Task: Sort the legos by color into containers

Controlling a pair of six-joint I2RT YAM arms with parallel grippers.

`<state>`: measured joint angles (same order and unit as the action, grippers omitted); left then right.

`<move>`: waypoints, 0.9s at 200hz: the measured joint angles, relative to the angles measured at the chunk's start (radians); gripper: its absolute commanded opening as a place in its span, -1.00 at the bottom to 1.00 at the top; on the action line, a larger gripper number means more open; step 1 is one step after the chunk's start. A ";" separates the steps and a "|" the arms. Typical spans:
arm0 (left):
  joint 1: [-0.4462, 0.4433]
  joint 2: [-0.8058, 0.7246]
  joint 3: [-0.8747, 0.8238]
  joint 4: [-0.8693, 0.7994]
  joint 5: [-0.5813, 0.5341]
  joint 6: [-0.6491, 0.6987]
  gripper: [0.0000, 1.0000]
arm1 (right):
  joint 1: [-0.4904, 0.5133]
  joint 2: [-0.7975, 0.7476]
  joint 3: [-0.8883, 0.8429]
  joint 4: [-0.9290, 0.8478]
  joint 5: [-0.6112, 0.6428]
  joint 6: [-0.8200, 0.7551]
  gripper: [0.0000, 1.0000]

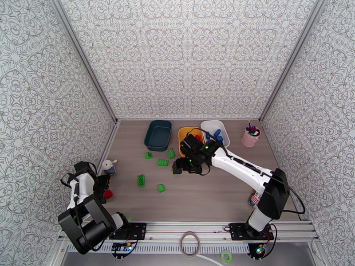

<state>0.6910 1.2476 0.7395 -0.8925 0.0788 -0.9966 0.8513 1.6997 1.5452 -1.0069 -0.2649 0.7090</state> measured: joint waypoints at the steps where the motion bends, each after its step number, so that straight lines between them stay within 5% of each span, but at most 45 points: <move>1: 0.000 0.001 -0.002 0.003 0.000 -0.003 0.66 | 0.000 0.001 0.000 0.000 0.000 0.000 0.64; 116: 0.010 0.162 -0.011 0.187 0.015 -0.129 0.50 | 0.000 0.092 0.094 -0.037 0.000 -0.001 0.63; 180: 0.014 0.193 -0.029 0.207 0.010 -0.144 0.11 | 0.000 0.139 0.153 -0.069 -0.001 -0.004 0.62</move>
<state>0.7052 1.4410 0.7109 -0.6857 0.0887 -1.1408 0.8509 1.8385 1.6981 -1.0763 -0.2657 0.7048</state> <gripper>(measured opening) 0.594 0.813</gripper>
